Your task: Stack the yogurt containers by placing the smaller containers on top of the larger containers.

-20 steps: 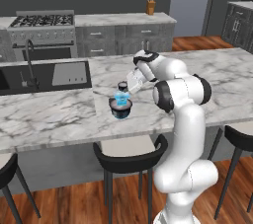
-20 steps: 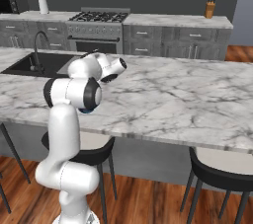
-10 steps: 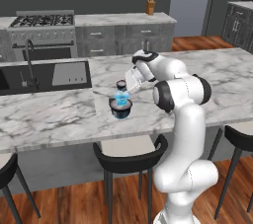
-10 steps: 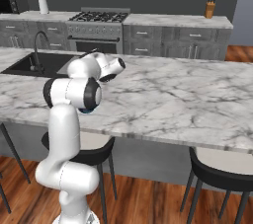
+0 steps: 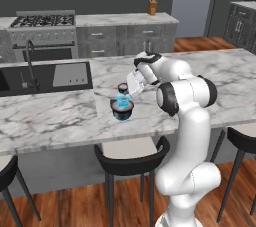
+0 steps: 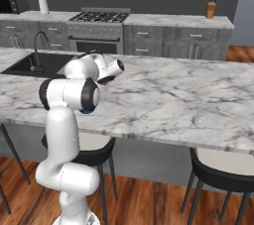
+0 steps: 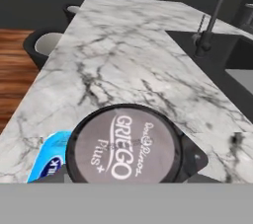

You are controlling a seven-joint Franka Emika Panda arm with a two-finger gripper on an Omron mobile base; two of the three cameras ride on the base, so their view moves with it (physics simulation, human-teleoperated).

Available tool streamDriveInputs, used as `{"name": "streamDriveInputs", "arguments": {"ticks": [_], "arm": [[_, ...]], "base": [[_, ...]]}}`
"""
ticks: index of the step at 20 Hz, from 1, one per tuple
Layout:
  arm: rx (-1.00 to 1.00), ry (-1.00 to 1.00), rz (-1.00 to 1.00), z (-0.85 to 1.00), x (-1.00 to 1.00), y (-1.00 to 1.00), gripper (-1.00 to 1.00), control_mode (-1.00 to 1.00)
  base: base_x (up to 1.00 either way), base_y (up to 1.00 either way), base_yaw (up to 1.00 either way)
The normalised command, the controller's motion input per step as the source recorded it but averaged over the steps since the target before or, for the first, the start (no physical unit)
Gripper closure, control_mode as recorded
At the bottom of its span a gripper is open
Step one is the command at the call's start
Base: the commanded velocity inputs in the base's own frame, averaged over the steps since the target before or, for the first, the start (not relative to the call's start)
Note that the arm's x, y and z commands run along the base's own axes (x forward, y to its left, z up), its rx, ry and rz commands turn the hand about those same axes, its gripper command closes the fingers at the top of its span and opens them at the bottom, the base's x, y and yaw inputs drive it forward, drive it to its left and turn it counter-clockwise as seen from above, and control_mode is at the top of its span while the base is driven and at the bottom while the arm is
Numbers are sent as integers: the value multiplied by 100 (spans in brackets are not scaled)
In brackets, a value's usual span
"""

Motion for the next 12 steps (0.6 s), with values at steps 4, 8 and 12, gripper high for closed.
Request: {"name": "streamDriveInputs", "arguments": {"ticks": [4, 8, 12], "arm": [[0, 0, 0, 0, -30, 0, 100, -100], [0, 0, 0, -3, -6, 0, 100, -100], [0, 0, 0, -11, 1, 0, 100, -100]], "base": [[0, 0, 0], [0, 0, 0], [0, 0, 0]]}}
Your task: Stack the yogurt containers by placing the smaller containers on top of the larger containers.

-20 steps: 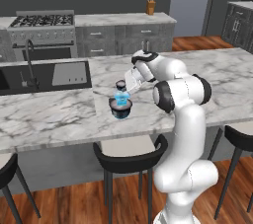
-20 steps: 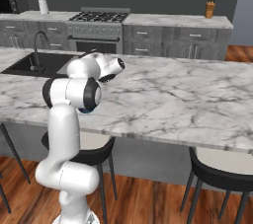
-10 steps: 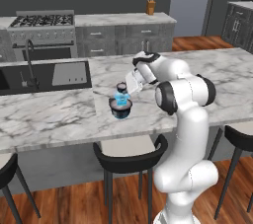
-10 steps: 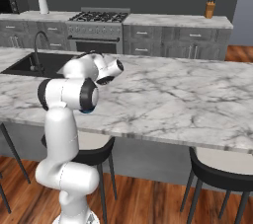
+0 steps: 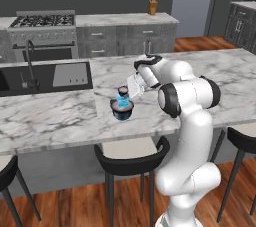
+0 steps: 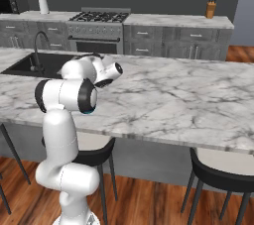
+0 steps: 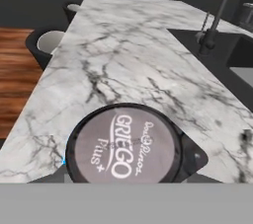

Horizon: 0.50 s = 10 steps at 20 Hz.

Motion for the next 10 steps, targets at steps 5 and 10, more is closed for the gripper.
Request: {"name": "streamDriveInputs", "arguments": {"ticks": [5, 10], "arm": [[0, 0, 0, -11, 7, 0, 100, -100], [0, 0, 0, 0, 12, 0, 100, -100]], "base": [[0, 0, 0], [0, 0, 0]]}}
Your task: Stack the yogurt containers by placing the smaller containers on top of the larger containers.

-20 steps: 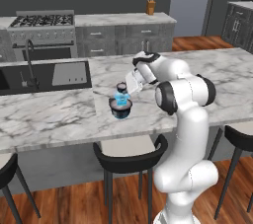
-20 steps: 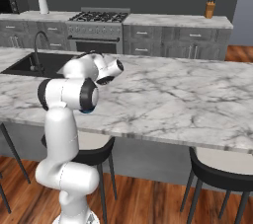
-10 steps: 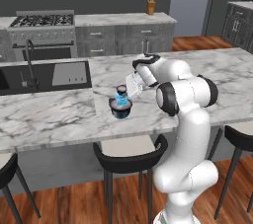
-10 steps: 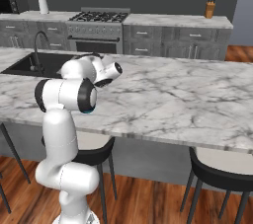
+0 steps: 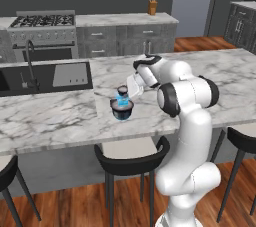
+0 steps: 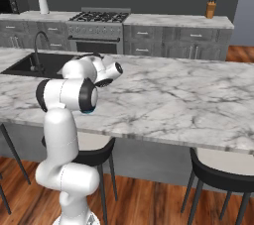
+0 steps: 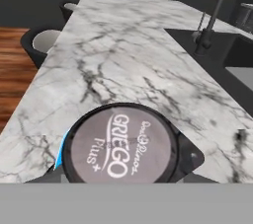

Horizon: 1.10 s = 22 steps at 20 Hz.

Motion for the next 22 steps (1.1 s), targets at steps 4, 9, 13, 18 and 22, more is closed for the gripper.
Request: {"name": "streamDriveInputs", "arguments": {"ticks": [4, 9, 13, 18, 22], "arm": [[0, 0, 0, -1, 1, 1, 100, -100], [0, 0, 0, -1, 0, 0, -100, -100], [0, 0, 0, 0, 0, 0, -100, -100], [0, 0, 0, 0, -13, 0, -100, -100], [0, 0, 0, 0, -30, 0, -100, -100]], "base": [[0, 0, 0], [0, 0, 0], [0, 0, 0], [0, 0, 0], [0, 0, 0]]}}
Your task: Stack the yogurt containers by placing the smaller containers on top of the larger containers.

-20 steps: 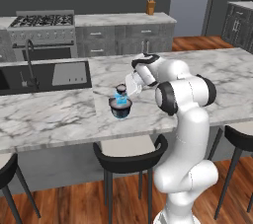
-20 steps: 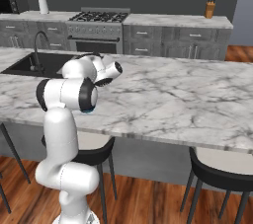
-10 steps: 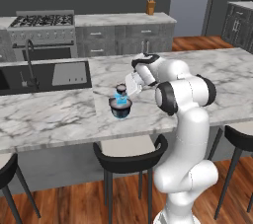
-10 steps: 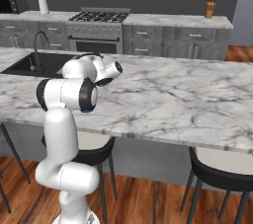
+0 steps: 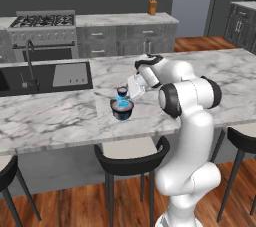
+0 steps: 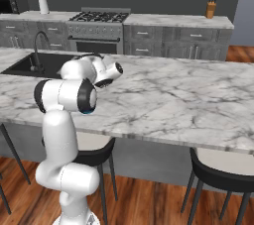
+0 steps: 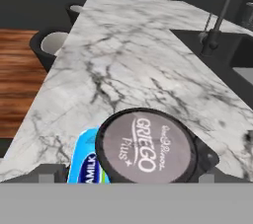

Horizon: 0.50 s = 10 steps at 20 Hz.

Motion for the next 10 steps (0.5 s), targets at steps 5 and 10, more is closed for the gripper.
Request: {"name": "streamDriveInputs", "arguments": {"ticks": [5, 10], "arm": [[0, -1, 0, 9, -56, -25, -100, -100], [3, -2, 0, 18, -56, -44, -100, -100]], "base": [[0, 0, 0], [0, 0, 0]]}}
